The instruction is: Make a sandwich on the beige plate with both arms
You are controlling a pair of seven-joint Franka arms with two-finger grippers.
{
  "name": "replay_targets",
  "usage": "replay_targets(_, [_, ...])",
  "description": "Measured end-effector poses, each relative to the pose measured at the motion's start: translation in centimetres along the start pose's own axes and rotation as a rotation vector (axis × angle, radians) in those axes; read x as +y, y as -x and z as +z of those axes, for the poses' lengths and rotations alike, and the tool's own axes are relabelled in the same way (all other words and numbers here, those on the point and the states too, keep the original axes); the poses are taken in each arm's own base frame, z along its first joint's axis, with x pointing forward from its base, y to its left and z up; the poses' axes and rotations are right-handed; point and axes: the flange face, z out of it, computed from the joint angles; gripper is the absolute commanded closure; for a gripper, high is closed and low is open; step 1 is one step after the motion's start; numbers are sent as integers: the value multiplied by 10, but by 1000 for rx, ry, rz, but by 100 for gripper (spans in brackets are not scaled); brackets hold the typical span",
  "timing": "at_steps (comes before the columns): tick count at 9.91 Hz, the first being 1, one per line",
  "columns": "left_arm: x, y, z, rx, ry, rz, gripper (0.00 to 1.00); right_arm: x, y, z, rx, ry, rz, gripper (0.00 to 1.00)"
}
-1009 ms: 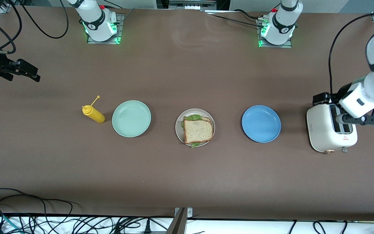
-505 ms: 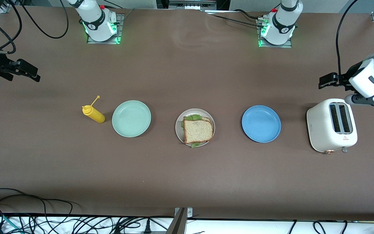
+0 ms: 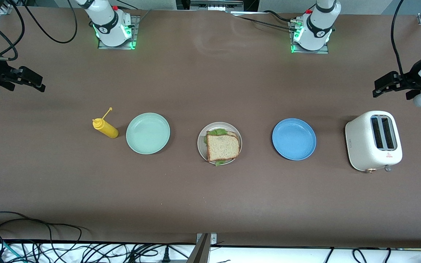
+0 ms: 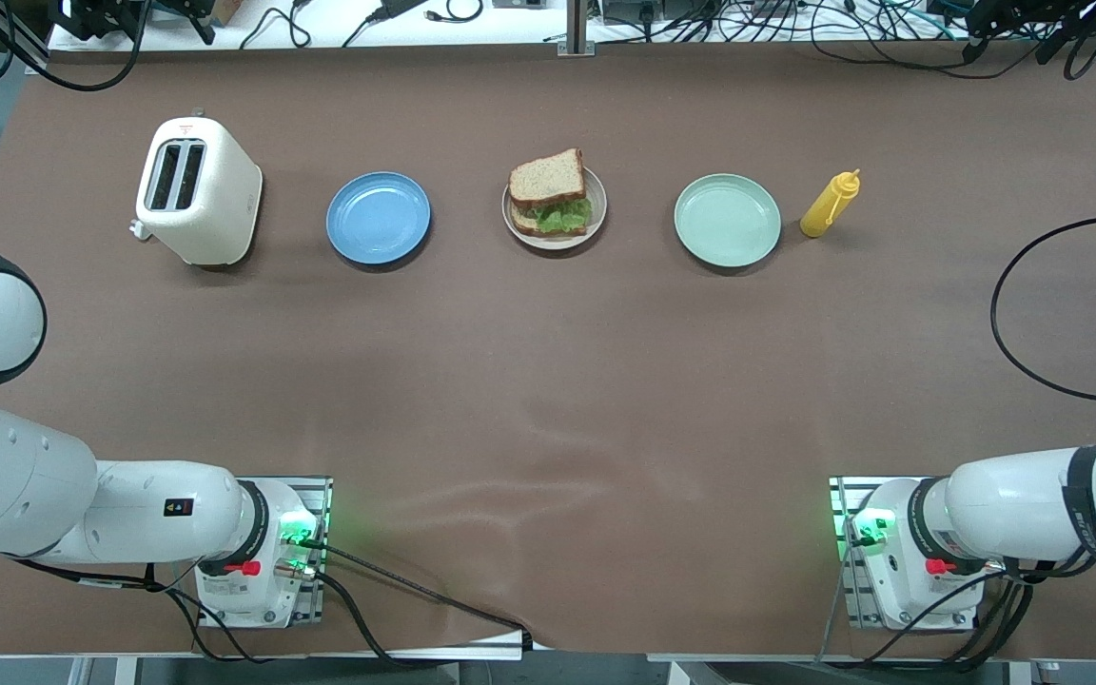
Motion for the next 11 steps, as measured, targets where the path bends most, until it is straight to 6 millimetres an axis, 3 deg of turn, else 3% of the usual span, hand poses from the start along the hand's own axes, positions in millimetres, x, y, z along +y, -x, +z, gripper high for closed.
replay_targets(4, [-6, -20, 31, -53, 4, -9, 0, 0, 0, 0, 0, 0, 0, 0])
replay_targets(11, [-18, -20, 31, -53, 6, -29, 0, 0, 0, 0, 0, 0, 0, 0])
